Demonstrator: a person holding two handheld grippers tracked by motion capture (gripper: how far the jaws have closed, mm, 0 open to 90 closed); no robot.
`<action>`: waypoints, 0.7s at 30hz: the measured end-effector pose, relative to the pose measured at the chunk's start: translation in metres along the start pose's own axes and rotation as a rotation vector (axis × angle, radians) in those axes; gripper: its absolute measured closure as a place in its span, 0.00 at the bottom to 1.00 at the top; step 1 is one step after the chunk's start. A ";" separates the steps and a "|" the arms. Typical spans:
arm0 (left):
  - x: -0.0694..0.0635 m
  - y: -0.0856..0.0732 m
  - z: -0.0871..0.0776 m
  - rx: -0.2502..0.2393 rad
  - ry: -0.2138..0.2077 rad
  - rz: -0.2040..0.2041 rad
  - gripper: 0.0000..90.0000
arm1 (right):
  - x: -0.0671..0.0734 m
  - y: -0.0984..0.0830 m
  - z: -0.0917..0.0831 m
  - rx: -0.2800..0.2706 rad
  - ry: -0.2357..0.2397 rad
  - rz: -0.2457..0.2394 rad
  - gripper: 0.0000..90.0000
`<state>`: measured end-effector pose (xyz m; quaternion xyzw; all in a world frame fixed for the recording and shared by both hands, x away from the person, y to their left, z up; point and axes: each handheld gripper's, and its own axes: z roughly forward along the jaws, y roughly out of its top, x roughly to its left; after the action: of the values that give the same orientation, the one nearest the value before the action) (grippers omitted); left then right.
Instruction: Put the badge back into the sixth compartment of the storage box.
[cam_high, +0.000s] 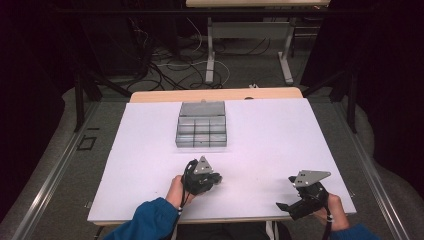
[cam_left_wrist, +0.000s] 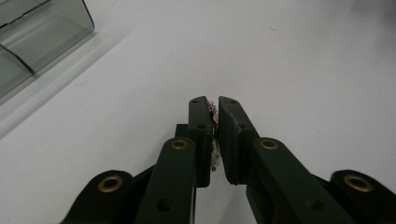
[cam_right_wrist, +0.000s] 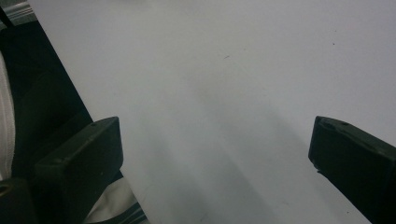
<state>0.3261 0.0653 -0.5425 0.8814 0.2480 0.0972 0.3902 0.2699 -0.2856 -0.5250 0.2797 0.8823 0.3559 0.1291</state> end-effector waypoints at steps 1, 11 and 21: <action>0.000 0.000 0.000 -0.001 -0.002 -0.003 0.94 | 0.000 0.000 0.000 0.000 0.000 -0.004 0.03; 0.000 0.000 -0.001 0.002 0.003 0.004 0.95 | 0.000 0.000 0.000 0.000 -0.001 0.000 0.03; 0.001 0.001 -0.003 -0.012 0.026 0.001 0.98 | 0.001 0.000 0.000 -0.002 -0.004 -0.001 0.03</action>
<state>0.3263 0.0675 -0.5396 0.8778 0.2519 0.1104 0.3922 0.2693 -0.2853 -0.5247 0.2800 0.8817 0.3562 0.1313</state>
